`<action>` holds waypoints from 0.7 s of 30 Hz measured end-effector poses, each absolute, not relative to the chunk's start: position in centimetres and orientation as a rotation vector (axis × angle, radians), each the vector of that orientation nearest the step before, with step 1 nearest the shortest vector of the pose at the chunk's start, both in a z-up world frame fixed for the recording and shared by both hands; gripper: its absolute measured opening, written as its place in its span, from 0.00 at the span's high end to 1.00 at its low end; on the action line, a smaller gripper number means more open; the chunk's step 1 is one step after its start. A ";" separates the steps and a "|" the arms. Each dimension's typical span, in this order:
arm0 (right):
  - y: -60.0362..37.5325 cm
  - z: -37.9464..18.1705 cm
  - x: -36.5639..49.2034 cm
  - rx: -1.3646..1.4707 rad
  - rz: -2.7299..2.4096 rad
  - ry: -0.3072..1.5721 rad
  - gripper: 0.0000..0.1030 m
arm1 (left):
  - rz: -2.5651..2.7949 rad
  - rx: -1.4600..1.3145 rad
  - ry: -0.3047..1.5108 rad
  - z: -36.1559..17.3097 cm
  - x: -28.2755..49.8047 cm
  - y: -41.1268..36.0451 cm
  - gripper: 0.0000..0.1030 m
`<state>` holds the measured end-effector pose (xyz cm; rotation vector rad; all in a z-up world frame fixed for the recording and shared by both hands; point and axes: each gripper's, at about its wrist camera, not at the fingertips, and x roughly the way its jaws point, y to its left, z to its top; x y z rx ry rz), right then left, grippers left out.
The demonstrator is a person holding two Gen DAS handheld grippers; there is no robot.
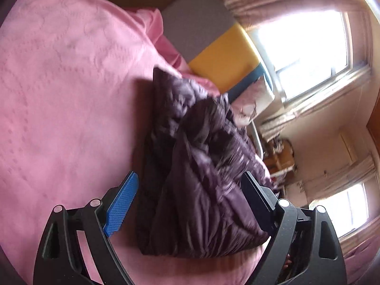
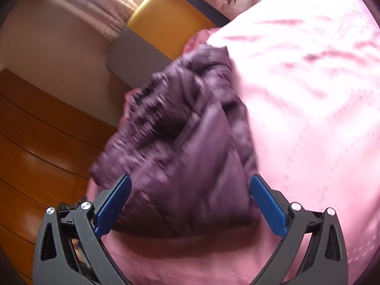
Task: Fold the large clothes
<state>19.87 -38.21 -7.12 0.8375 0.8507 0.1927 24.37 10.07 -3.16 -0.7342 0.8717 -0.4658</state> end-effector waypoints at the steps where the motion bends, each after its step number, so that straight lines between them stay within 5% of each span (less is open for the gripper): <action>1: -37.8 -7.7 20.0 0.808 0.176 0.869 0.07 | -0.472 -0.721 0.895 -4.0 24.5 9.4 0.16; 4: -36.3 -8.1 20.6 0.711 0.127 0.880 0.25 | -0.473 -0.711 0.948 -5.7 25.4 8.0 0.18; 5: -36.0 -8.2 20.9 0.706 0.119 0.887 0.31 | -0.480 -0.703 0.961 -6.0 25.6 7.6 0.31; 7: -35.9 -8.2 21.1 0.709 0.113 0.890 0.62 | -0.483 -0.656 0.978 -6.2 25.4 6.8 0.55; 9: -35.8 -7.9 20.6 0.710 0.132 0.887 0.72 | -0.510 -0.627 0.973 -6.0 24.5 6.4 0.77; 18: -35.8 -6.1 14.4 0.622 0.236 0.947 0.75 | -0.559 -0.579 0.973 -4.7 17.0 7.6 0.84; 21: -36.1 -5.5 12.4 0.584 0.229 0.976 0.62 | -0.563 -0.551 0.998 -4.3 13.2 8.3 0.79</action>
